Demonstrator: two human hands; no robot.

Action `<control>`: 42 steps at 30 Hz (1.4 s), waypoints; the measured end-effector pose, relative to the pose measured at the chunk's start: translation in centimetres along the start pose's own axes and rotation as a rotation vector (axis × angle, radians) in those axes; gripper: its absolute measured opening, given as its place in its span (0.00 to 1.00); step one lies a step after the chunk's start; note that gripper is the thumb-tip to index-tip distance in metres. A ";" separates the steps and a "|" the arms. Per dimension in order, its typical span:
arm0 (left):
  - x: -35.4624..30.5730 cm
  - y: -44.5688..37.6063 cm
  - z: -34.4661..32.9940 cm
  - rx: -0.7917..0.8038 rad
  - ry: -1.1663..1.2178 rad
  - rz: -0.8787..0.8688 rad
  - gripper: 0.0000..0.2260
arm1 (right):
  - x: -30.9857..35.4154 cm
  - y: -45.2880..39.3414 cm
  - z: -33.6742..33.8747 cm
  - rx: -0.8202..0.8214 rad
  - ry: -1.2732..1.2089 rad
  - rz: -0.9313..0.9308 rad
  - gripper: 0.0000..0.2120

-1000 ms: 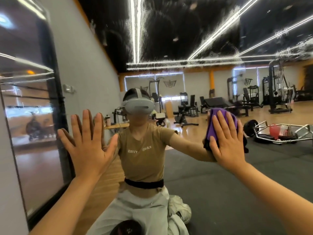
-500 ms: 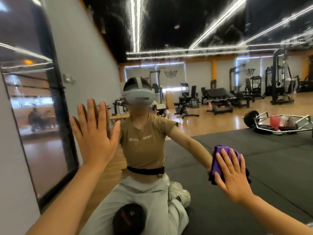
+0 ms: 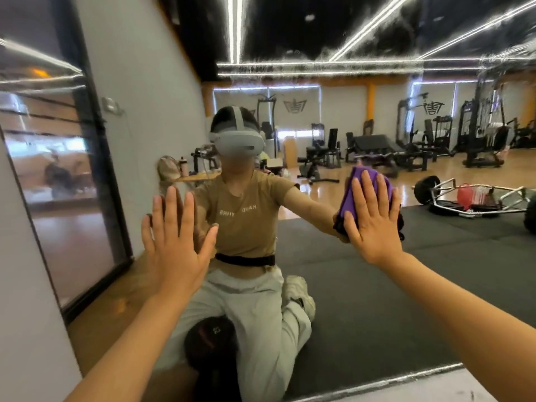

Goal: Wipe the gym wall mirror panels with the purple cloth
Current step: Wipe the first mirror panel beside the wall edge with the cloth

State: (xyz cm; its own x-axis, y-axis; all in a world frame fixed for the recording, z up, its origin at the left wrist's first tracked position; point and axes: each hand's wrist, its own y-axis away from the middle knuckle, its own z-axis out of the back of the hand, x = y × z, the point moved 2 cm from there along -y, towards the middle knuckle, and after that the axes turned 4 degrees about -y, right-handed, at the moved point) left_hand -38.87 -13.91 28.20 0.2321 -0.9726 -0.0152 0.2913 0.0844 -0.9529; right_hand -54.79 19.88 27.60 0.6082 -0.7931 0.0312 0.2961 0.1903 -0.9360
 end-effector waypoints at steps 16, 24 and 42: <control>-5.3 10.4 -3.5 0.122 0.046 0.068 0.35 | -2.3 17.3 -5.2 0.078 0.112 0.211 0.29; -6.3 13.1 -4.6 0.138 0.066 0.083 0.35 | -3.0 23.6 -6.2 0.169 0.137 0.271 0.28; -6.3 13.8 -6.2 0.028 0.042 0.032 0.34 | -2.5 11.2 -4.0 -0.191 0.011 0.003 0.30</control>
State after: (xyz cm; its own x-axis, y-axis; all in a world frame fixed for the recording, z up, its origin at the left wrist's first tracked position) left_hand -42.04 -7.99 13.28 0.2028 -0.9775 -0.0583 0.3103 0.1206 -0.9430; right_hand -55.96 21.63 15.67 0.6004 -0.7993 0.0251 0.1483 0.0805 -0.9857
